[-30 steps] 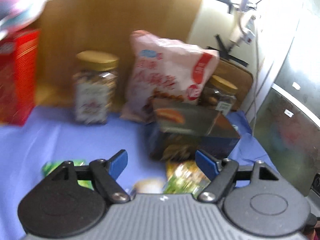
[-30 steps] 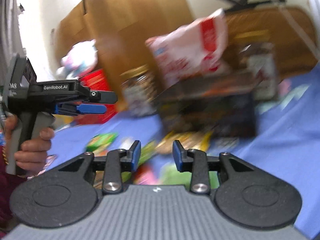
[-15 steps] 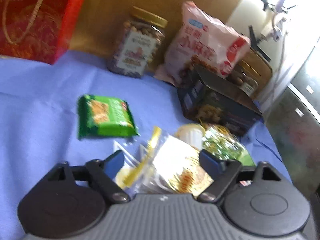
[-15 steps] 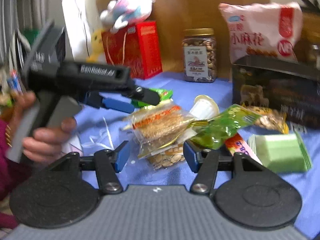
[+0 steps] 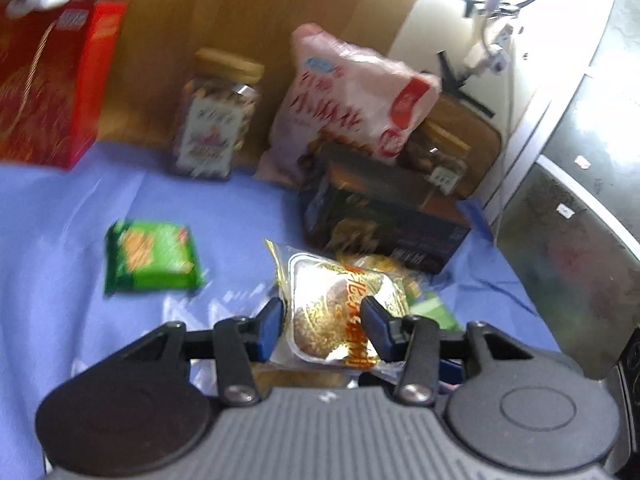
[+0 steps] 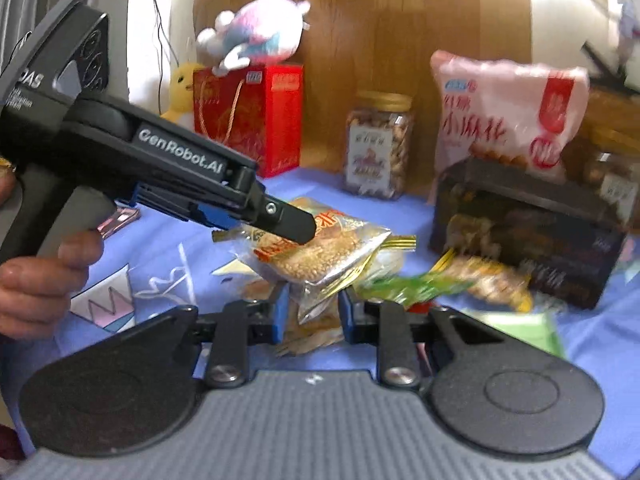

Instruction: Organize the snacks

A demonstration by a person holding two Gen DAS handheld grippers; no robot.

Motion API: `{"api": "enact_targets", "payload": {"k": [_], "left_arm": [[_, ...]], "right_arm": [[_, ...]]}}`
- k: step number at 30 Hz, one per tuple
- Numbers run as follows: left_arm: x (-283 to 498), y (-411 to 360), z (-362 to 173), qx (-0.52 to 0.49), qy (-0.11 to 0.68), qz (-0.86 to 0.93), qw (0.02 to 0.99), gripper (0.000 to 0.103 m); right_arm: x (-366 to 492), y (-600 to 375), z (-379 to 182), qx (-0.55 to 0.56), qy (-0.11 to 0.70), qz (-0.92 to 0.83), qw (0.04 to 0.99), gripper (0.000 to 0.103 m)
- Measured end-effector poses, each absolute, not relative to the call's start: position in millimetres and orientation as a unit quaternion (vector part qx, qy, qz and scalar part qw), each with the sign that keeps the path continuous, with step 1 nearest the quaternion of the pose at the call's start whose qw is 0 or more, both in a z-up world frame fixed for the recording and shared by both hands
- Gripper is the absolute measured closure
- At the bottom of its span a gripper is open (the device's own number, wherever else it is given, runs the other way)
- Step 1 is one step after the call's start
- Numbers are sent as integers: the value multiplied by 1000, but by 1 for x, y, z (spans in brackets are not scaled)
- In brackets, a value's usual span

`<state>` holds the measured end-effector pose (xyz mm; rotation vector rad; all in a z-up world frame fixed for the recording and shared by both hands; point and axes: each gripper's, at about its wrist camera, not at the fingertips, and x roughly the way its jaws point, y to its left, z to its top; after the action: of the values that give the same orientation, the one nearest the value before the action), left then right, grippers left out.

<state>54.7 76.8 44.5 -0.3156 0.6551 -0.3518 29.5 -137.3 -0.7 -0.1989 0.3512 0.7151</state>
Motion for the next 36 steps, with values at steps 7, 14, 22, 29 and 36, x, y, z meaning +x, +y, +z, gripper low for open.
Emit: {"api": "enact_targets", "payload": {"k": [7, 14, 22, 29, 36], "left_arm": [[107, 25, 82, -111, 282, -207, 930, 59], [184, -38, 86, -83, 268, -219, 935, 59], [234, -66, 67, -65, 270, -193, 941, 57], [217, -59, 76, -62, 244, -171, 952, 41], [137, -33, 71, -77, 230, -216, 946, 32]], "right_arm": [[68, -172, 31, -90, 123, 294, 944, 74], [139, -210, 48, -73, 127, 236, 961, 74], [196, -220, 38, -68, 148, 193, 968, 72], [190, -222, 43, -56, 138, 164, 975, 44], [117, -253, 29, 23, 127, 142, 982, 33]]}}
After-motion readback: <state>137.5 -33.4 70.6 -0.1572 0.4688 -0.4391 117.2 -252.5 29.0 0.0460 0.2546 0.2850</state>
